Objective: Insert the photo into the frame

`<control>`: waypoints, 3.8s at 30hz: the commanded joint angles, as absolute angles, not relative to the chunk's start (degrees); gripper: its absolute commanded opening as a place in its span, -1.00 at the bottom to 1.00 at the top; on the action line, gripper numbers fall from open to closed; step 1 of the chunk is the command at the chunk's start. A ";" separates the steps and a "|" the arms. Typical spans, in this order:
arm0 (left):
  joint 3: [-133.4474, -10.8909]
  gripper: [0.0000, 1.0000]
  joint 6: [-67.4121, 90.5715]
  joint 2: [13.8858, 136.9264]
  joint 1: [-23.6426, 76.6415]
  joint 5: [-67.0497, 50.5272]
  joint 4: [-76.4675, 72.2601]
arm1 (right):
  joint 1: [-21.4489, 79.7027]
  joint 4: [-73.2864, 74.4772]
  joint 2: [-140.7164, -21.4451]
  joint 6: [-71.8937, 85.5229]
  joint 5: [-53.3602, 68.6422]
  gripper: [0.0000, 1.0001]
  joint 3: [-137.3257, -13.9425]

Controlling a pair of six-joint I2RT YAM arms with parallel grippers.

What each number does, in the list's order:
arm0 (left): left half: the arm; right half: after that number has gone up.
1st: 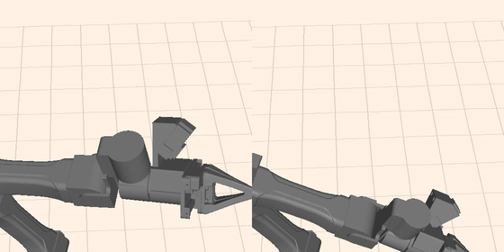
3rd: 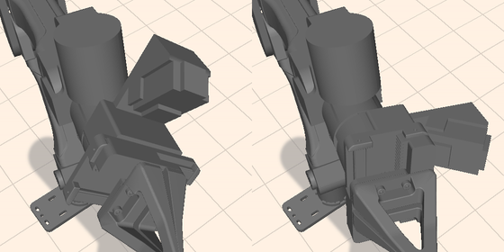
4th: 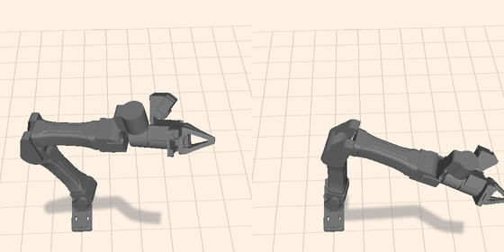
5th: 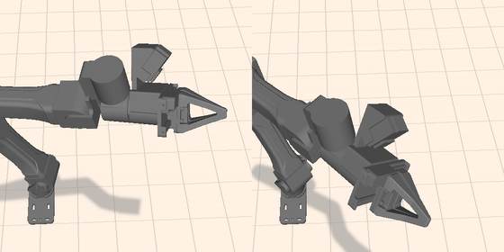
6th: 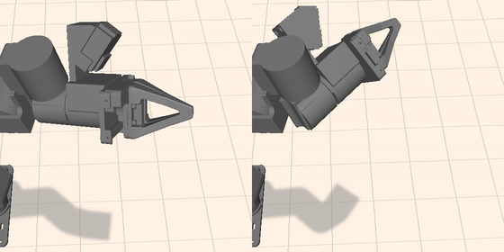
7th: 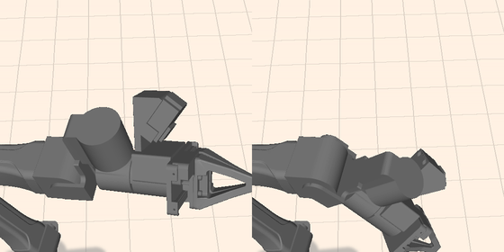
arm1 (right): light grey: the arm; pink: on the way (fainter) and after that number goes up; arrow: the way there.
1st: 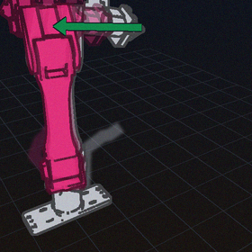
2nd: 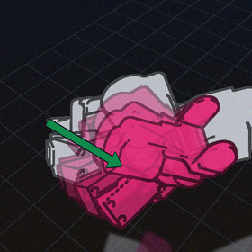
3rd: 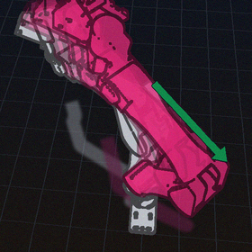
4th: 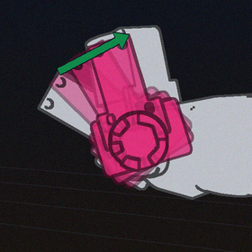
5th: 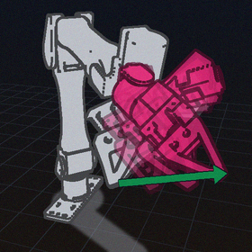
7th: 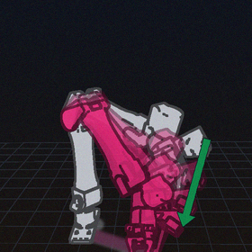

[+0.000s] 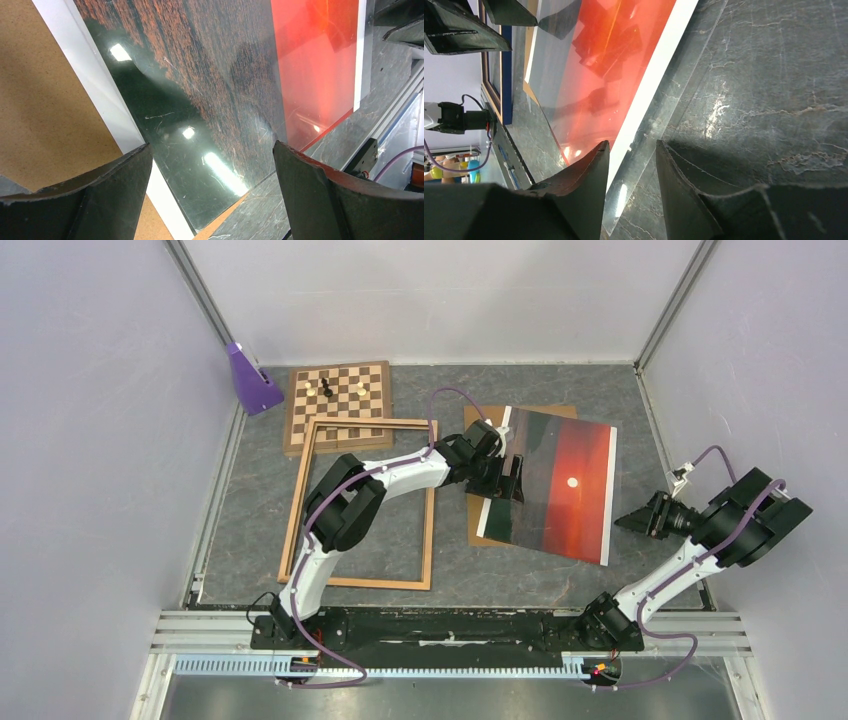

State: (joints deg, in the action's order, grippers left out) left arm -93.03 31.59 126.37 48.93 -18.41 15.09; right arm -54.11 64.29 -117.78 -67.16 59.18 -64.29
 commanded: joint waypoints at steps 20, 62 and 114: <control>-89.30 0.96 25.61 130.07 50.19 -18.74 14.11 | -54.14 45.55 -112.62 -57.55 52.78 -0.10 -58.51; -87.47 0.96 26.30 129.33 52.03 -16.88 12.48 | -64.16 44.60 -122.47 -45.66 44.56 -0.03 -54.26; -88.31 0.96 24.99 131.04 53.43 -16.60 12.83 | -70.35 50.23 -124.91 -51.20 47.20 -0.14 -62.93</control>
State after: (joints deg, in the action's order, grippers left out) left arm -90.08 26.81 126.34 52.25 -15.70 6.07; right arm -61.41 68.25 -124.18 -52.71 59.79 -60.51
